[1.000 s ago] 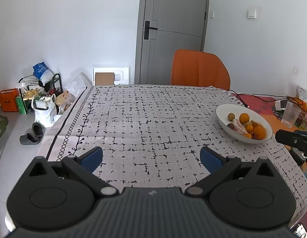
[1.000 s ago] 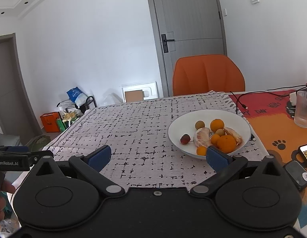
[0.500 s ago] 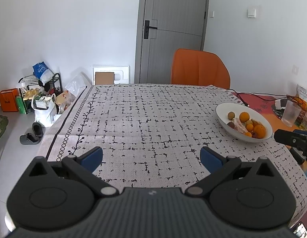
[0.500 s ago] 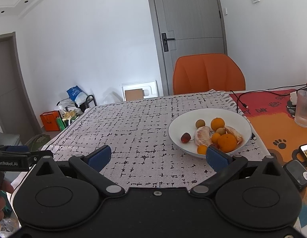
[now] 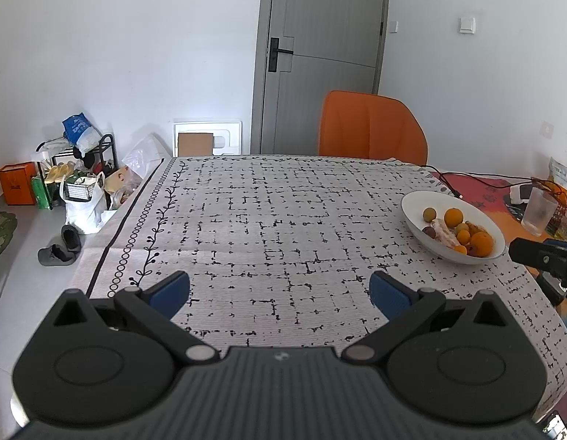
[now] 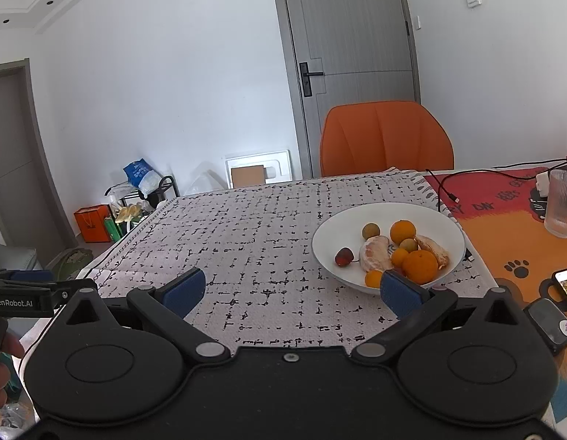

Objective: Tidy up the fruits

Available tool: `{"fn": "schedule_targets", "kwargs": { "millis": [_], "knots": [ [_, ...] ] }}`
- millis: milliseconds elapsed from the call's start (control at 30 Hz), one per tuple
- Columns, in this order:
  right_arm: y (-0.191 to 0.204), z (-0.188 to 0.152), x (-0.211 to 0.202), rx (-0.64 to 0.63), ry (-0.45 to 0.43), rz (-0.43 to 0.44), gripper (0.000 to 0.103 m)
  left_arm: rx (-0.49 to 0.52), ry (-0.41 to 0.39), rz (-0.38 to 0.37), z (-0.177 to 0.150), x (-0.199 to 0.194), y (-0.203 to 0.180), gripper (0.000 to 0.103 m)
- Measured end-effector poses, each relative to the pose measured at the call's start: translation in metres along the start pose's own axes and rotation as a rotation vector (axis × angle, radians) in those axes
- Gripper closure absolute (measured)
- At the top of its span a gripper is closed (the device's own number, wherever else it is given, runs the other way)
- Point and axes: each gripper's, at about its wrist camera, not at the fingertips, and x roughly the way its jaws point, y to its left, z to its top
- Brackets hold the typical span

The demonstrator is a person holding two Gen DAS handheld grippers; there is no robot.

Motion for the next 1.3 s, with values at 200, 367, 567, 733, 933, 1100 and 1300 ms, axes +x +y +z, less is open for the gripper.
{"fn": "schedule_targets", "kwargs": {
  "millis": [200, 367, 567, 733, 933, 1100, 1300],
  "knots": [
    [0.0002, 0.0011, 0.0004, -0.002, 0.002, 0.001, 0.000, -0.004, -0.001, 0.001, 0.0002, -0.0008, 0.0014, 0.000],
    [0.0005, 0.0012, -0.0003, -0.003, -0.001, 0.000, 0.000, -0.003, 0.000, 0.002, 0.0002, -0.0005, 0.0014, 0.000],
    [0.0009, 0.0013, -0.0002, -0.003, 0.000, 0.000, 0.000, -0.003, 0.000, 0.002, 0.0001, -0.0004, 0.0015, 0.000],
    [0.0006, 0.0018, 0.0001, -0.006, -0.001, 0.001, 0.000, -0.001, 0.000, 0.004, 0.0002, -0.0006, 0.0013, 0.000],
    [0.0010, 0.0017, 0.0001, -0.006, 0.001, -0.002, 0.000, 0.001, 0.002, 0.006, 0.0011, -0.0007, 0.0014, 0.000],
    [0.0009, 0.0022, -0.0002, -0.007, -0.003, -0.002, 0.000, 0.000, 0.000, 0.005, 0.0017, -0.0010, 0.0017, 0.000],
    [0.0015, -0.0011, 0.0015, -0.006, 0.006, -0.004, 0.000, 0.001, 0.002, 0.005, 0.0021, -0.0005, 0.0011, 0.000]
  ]
}}
